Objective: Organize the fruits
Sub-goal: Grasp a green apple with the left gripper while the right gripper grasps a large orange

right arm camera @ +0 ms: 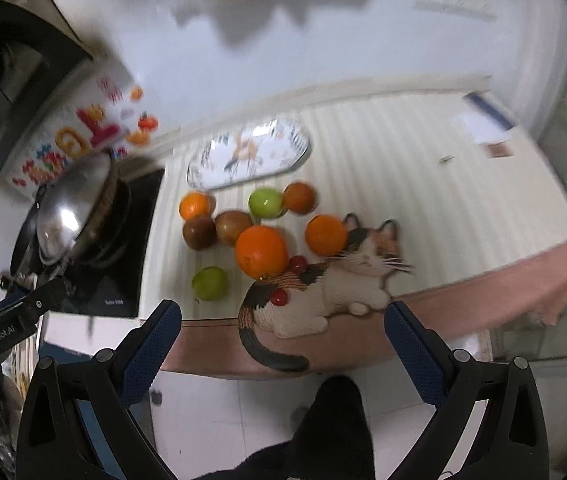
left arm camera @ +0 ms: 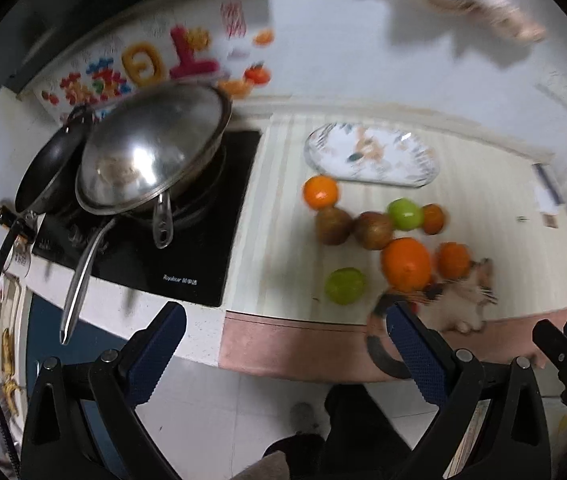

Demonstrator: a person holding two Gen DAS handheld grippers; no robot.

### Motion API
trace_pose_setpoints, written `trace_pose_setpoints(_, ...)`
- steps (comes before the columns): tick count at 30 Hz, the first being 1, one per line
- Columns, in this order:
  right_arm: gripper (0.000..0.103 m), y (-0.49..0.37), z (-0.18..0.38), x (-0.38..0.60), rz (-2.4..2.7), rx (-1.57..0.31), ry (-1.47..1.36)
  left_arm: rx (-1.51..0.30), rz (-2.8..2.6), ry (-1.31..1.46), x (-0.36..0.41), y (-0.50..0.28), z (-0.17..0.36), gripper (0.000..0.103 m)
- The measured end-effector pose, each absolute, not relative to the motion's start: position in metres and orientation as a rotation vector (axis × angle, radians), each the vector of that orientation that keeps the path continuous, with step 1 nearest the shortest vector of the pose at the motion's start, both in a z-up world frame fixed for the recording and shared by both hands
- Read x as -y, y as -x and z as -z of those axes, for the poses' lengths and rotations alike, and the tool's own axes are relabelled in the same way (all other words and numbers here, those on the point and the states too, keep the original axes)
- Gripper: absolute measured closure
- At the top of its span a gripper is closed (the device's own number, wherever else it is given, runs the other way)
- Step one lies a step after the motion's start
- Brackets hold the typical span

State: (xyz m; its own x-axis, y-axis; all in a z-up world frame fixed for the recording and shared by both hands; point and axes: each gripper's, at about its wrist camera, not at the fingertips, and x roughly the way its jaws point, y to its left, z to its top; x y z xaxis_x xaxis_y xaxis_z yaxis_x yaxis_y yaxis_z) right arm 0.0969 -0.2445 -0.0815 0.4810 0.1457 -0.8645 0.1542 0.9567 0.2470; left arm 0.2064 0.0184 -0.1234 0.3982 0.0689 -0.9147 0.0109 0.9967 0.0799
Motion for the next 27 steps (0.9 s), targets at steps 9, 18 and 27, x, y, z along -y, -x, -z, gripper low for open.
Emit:
trace_pose_setpoints(9, 0.002, -0.241, 0.217, 0.214, -0.209, -1.340, -0.251, -1.559, -0.050, 0.134, -0.026, -0.284, 0.264, 0.004)
trace_pose_setpoints(18, 0.002, -0.275, 0.254, 0.206, -0.331, -1.467, -0.231, -1.709, -0.024, 0.340, -0.008, -0.305, 0.336, 0.011)
trace_pose_setpoints(27, 0.002, -0.281, 0.260, 0.213, -0.329, -1.515, -0.267, -1.680, 0.006, 0.398, -0.001, -0.305, 0.343, 0.043)
